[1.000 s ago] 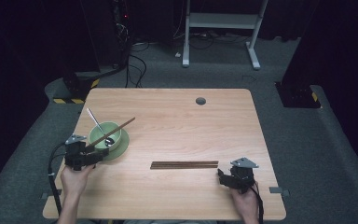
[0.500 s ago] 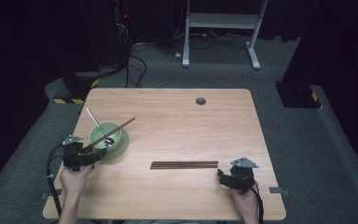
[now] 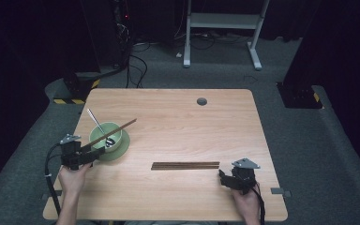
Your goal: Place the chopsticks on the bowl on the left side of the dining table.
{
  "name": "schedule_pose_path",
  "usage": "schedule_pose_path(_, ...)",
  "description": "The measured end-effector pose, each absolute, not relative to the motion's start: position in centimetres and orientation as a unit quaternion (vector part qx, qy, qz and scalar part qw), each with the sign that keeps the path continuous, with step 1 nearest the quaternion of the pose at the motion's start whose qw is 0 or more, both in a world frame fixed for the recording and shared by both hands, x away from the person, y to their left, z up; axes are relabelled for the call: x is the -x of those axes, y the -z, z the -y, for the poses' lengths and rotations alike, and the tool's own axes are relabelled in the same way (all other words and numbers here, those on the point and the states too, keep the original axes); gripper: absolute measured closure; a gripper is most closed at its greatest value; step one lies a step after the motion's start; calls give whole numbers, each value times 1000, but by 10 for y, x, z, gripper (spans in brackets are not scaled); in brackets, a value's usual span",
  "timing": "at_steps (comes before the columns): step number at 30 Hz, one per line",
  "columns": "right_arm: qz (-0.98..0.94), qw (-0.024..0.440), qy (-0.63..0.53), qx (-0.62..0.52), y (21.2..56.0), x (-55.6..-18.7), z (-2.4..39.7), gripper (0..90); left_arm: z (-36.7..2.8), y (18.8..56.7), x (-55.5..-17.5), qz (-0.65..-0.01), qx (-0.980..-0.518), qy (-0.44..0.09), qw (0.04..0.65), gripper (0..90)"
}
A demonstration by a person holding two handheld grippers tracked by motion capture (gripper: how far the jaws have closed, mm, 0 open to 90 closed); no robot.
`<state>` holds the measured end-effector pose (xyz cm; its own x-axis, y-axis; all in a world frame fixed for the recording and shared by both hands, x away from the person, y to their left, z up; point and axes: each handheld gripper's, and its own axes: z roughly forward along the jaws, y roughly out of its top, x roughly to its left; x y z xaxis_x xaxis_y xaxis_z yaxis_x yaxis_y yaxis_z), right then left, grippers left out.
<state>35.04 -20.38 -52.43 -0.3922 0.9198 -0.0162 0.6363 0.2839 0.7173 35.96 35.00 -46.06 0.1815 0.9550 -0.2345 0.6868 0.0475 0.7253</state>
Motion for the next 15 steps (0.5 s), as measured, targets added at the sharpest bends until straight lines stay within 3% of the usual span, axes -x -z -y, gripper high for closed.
schedule_pose_path(15,-770,221,-321,-505,524,-350,204,221,-355,466,-366,-627,-664,-165,373,289)
